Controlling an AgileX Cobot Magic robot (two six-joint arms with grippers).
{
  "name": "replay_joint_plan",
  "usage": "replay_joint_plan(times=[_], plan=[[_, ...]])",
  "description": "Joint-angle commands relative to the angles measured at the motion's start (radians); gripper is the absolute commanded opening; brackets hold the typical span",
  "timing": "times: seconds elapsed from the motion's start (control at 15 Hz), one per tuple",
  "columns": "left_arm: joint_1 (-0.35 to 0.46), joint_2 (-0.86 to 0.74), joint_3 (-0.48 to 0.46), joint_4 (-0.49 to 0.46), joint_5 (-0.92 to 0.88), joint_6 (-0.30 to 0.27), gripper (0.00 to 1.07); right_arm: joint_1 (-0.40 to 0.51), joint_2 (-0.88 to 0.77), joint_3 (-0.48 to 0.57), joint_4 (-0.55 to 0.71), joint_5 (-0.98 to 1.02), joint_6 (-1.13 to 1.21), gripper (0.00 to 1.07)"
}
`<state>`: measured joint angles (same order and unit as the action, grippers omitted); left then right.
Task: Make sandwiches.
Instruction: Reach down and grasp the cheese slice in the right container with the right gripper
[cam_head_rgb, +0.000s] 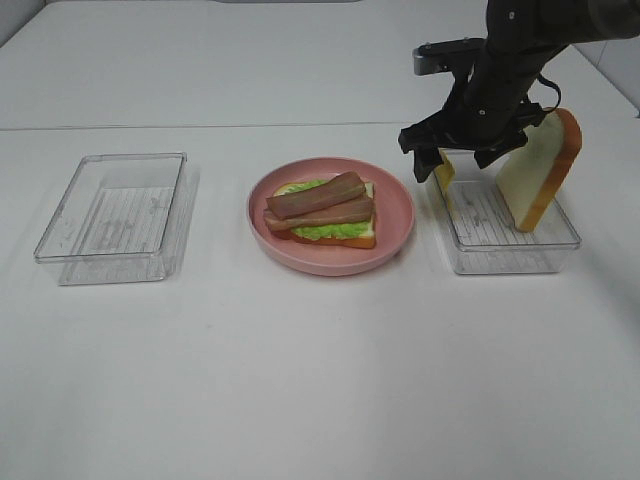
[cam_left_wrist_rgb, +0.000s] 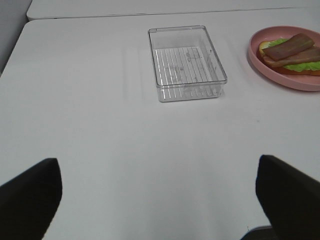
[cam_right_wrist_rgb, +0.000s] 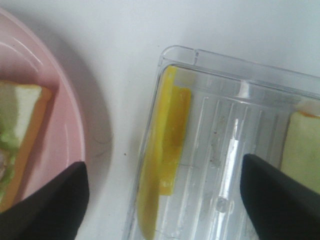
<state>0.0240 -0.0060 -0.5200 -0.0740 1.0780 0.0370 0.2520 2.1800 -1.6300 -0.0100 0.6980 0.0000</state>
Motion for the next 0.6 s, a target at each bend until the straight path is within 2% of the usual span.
replay_joint_plan(times=[0.07,0.2,0.27,0.33,0.47,0.53,0.6], plan=[[0.001,-0.016,0.001,-0.004,-0.004,-0.002,1.01,-0.002,0.001,-0.006,0.028,-0.004,-0.027,0.78],[0.001,-0.016,0.001,-0.004,-0.004,-0.002,1.01,-0.002,0.001,-0.006,0.029,-0.008,-0.026,0.67],[0.001,-0.016,0.001,-0.004,-0.004,-0.002,1.01,-0.002,0.001,-0.006,0.029,-0.007,-0.023,0.56],[0.001,-0.016,0.001,-0.004,-0.004,-0.002,1.01,-0.002,0.001,-0.006,0.029,-0.007,-0.022,0.5],[0.001,-0.016,0.001,-0.004,-0.004,-0.002,1.01,-0.002,0.001,-0.006,0.029,-0.001,-0.022,0.15],[0.001,-0.016,0.001,-0.004,-0.004,-0.002,1.01,-0.002,0.001,-0.006,0.029,0.002,-0.022,0.03],[0.001,-0.016,0.001,-0.004,-0.004,-0.002,1.01,-0.002,0.001,-0.006,0.029,0.004,-0.022,0.0]])
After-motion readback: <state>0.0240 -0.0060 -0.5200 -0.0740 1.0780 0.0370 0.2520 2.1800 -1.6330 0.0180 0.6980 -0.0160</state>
